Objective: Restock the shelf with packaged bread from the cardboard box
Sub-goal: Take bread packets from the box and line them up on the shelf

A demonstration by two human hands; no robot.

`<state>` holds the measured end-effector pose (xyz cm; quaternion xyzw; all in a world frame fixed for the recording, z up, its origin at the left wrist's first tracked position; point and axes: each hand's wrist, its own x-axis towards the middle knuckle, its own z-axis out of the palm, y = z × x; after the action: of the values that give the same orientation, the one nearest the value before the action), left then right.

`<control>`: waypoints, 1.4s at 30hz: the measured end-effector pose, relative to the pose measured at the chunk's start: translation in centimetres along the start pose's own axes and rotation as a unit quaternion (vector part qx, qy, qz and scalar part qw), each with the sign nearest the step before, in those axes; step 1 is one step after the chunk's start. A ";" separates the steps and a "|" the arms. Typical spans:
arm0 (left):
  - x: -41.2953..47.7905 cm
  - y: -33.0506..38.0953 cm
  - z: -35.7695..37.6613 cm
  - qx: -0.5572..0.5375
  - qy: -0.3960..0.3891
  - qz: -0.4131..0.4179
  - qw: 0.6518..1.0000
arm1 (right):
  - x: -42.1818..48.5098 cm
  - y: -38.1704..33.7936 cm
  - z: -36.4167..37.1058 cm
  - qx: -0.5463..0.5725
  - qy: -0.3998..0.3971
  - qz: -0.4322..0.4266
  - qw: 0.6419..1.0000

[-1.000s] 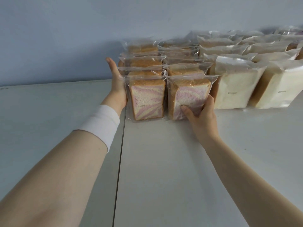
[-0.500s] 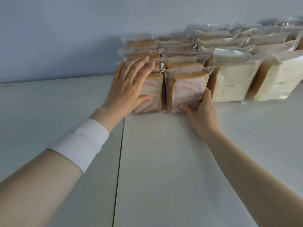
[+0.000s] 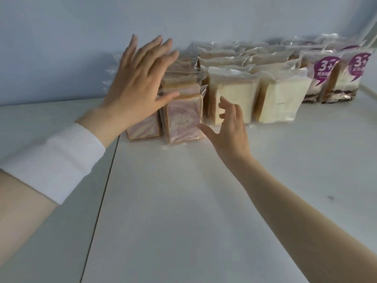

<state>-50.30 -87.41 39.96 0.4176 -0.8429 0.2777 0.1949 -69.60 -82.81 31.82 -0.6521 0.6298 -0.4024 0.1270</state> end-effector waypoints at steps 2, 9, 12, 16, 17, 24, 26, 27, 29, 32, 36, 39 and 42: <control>3.1 2.9 -1.1 -0.015 -0.034 -0.002 0.999 | 0.0 1.7 -2.3 -0.016 -0.001 -0.007 1.000; 10.0 10.5 3.8 -0.028 -0.236 -0.082 0.968 | 0.8 7.6 -6.7 -0.029 -0.057 0.052 0.997; 10.8 10.7 5.3 -0.002 -0.275 -0.097 0.957 | 1.8 7.7 -5.4 -0.038 -0.057 0.050 0.996; 10.7 10.1 6.2 0.013 -0.256 -0.079 0.963 | 3.2 7.7 -3.0 -0.025 -0.051 0.097 0.994; 10.6 9.9 6.4 0.016 -0.244 -0.072 0.967 | 3.7 7.7 -2.5 -0.017 -0.047 0.111 0.993; 10.6 9.2 6.7 -0.009 -0.240 -0.047 0.970 | 4.9 8.1 -1.5 -0.018 -0.046 0.119 0.992; 10.6 9.1 6.7 -0.008 -0.245 -0.042 0.969 | 4.9 8.3 -1.4 -0.024 -0.055 0.108 0.992; 10.6 9.0 6.7 -0.004 -0.244 -0.039 0.969 | 5.0 8.3 -1.3 -0.029 -0.057 0.109 0.992; 10.7 9.0 7.0 0.002 -0.230 -0.036 0.972 | 5.4 8.3 -0.9 -0.044 -0.053 0.120 0.990; 10.7 9.2 7.3 0.004 -0.221 -0.034 0.975 | 5.9 8.2 -0.5 -0.049 -0.050 0.125 0.990; 10.8 9.0 6.5 -0.019 -0.262 -0.045 0.964 | 4.5 8.8 -3.2 -0.011 -0.090 0.063 0.994; 12.0 10.2 5.2 -0.058 -0.255 -0.043 0.964 | 2.7 10.9 -7.4 0.013 -0.020 -0.017 1.000; 14.9 13.4 4.7 -0.102 -0.206 -0.015 0.973 | 2.1 14.4 -11.6 0.022 0.087 0.016 0.996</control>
<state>-70.19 -92.54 40.60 0.4564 -0.8824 0.0954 0.0630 -88.11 -83.34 30.40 -0.6011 0.6401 -0.4694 0.0926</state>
